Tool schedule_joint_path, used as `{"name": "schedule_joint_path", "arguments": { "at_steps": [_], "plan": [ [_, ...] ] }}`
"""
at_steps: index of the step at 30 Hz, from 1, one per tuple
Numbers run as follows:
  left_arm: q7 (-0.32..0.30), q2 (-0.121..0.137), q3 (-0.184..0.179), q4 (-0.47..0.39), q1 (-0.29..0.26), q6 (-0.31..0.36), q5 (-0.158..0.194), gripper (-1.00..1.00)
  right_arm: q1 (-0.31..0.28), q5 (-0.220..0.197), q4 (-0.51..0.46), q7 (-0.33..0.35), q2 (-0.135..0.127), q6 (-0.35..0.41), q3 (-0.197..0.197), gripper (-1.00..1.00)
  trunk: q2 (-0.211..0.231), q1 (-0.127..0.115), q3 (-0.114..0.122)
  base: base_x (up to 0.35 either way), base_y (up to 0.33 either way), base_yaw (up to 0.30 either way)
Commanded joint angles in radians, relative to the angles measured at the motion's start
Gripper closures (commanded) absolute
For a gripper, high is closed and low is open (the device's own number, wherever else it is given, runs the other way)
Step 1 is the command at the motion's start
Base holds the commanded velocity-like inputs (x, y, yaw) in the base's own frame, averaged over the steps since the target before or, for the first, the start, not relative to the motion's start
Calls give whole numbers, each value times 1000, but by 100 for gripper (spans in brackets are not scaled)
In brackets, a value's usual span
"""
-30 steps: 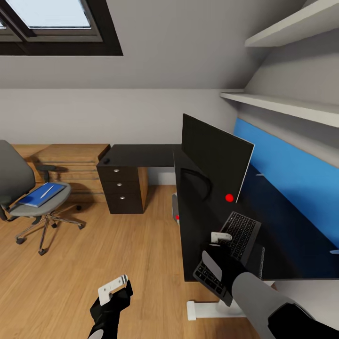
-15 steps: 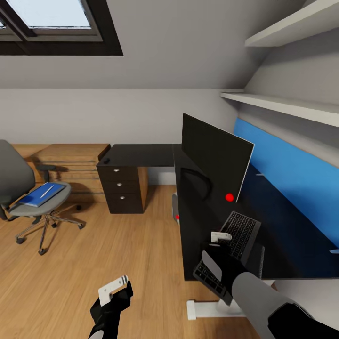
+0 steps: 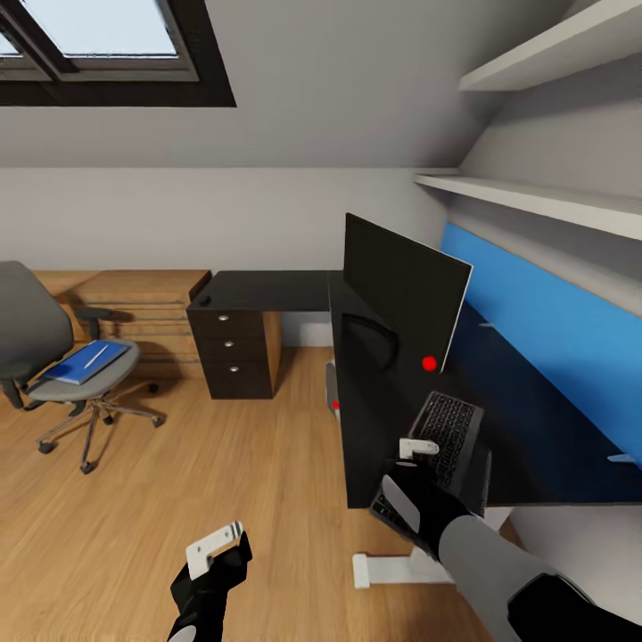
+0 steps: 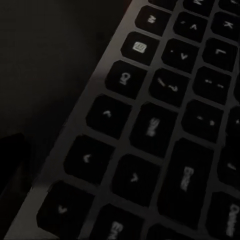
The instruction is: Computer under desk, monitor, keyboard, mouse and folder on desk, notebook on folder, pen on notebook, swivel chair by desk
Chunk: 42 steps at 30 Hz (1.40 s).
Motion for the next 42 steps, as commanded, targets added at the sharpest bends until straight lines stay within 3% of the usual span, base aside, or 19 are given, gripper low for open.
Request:
{"name": "schedule_joint_path", "arguments": {
  "at_steps": [1,12,31,42],
  "plan": [
    [6,1,-1,-2,0,6,2,-100,0,-15,0,-7,-1,16,6,-100,-1,0,-1,-305,0,0],
    [5,1,-1,-2,0,7,2,-100,0,-15,0,-6,-1,17,6,-100,-1,0,-1,-224,-79,0],
    [6,1,-1,-1,0,8,2,-100,0,-15,-1,-6,-1,16,6,-100,-1,0,-1,-9,-9,0],
    [6,1,-1,1,0,6,2,-100,0,-16,-7,-7,-1,14,6,-100,76,-43,33,0,0,0]
  ]
}}
